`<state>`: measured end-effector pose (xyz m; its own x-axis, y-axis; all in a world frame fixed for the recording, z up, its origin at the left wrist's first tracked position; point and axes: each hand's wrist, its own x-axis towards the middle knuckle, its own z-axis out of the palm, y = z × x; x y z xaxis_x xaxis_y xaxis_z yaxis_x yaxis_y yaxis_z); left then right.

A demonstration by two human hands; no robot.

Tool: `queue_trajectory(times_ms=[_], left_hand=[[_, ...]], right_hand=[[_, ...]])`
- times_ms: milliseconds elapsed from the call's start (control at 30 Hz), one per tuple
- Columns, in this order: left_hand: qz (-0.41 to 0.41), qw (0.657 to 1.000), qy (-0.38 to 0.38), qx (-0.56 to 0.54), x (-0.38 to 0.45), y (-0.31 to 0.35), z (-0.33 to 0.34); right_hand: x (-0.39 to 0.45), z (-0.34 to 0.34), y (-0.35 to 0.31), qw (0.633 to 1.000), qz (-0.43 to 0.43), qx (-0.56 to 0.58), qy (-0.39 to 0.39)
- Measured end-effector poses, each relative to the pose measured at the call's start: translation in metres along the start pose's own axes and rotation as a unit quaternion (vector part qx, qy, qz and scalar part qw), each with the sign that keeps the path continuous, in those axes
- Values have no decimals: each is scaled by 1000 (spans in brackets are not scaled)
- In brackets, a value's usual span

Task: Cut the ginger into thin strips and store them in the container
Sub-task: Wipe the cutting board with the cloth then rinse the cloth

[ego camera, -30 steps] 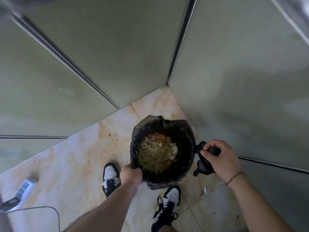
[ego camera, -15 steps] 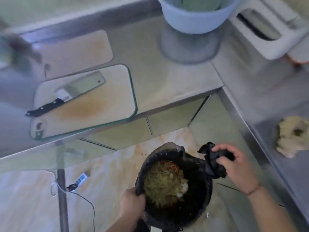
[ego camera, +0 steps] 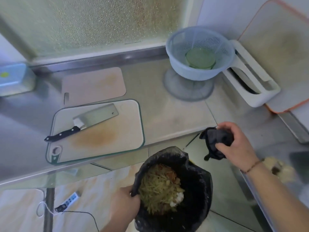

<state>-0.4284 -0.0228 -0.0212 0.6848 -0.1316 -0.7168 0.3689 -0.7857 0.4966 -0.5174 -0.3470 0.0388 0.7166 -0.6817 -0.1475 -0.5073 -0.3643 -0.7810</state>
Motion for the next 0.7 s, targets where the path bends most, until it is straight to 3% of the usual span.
queue_trajectory(times_ms=[300, 433, 500, 700], left_hand=[[-87, 994, 14, -59, 17, 5, 19], [-125, 987, 17, -97, 20, 6, 41], [-127, 986, 18, -108, 18, 8, 51], [-118, 984, 28, -132, 22, 30, 72]], right_hand=[[175, 18, -11, 972, -136, -185, -41], [198, 46, 20, 945, -164, -270, -90], [192, 55, 31, 920, -176, -346, -54], [173, 75, 43, 934, -254, -234, -91]])
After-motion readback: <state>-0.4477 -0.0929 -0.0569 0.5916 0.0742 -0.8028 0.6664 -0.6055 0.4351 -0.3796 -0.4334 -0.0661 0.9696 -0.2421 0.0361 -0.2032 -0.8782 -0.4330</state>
